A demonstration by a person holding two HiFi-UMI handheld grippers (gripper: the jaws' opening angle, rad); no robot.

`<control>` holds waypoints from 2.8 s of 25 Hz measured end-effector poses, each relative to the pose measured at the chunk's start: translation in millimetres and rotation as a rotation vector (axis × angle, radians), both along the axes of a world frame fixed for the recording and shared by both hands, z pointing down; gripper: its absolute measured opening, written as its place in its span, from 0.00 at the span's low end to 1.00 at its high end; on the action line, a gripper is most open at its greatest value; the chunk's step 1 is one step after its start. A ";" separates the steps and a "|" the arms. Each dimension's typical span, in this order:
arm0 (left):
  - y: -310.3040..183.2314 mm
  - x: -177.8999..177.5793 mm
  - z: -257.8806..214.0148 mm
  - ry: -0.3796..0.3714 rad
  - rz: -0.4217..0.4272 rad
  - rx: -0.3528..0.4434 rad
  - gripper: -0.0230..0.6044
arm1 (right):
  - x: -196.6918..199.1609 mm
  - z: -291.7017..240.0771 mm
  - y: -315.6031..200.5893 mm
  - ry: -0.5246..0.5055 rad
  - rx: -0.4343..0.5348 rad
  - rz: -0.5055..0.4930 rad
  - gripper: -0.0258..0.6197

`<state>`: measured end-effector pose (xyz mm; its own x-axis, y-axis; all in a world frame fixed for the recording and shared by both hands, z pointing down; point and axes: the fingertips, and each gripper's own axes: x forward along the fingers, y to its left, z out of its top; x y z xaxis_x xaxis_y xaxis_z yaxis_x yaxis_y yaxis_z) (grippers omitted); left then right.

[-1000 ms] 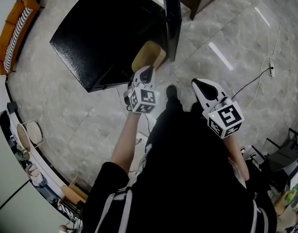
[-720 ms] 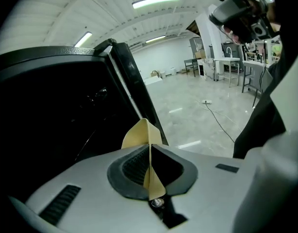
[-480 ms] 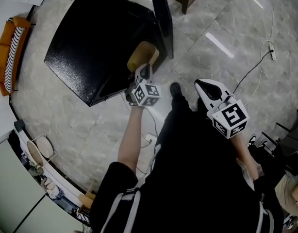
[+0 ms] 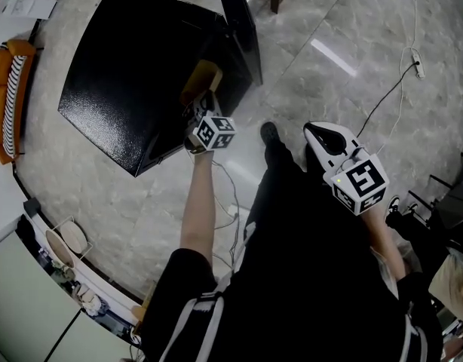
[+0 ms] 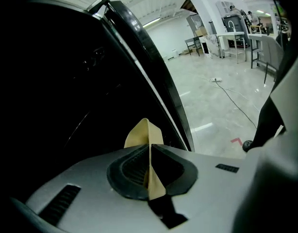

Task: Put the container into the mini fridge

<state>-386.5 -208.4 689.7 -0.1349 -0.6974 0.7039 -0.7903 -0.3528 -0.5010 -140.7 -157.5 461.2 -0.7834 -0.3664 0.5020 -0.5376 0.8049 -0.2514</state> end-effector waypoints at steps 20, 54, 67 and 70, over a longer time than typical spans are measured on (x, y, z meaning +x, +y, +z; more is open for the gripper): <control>-17.1 -45.7 54.6 0.017 -0.137 -0.117 0.11 | 16.0 4.5 -0.7 0.025 -0.004 0.065 0.07; -13.7 -58.4 52.5 -0.015 -0.176 -0.154 0.11 | 31.8 0.4 -10.5 -0.002 0.015 0.102 0.07; 6.7 -21.3 11.4 0.003 -0.180 -0.110 0.11 | 29.6 -15.1 -12.9 -0.105 0.056 0.032 0.07; 14.2 -4.9 7.2 0.046 -0.174 -0.125 0.20 | 33.0 -19.3 -13.4 -0.123 0.064 0.016 0.07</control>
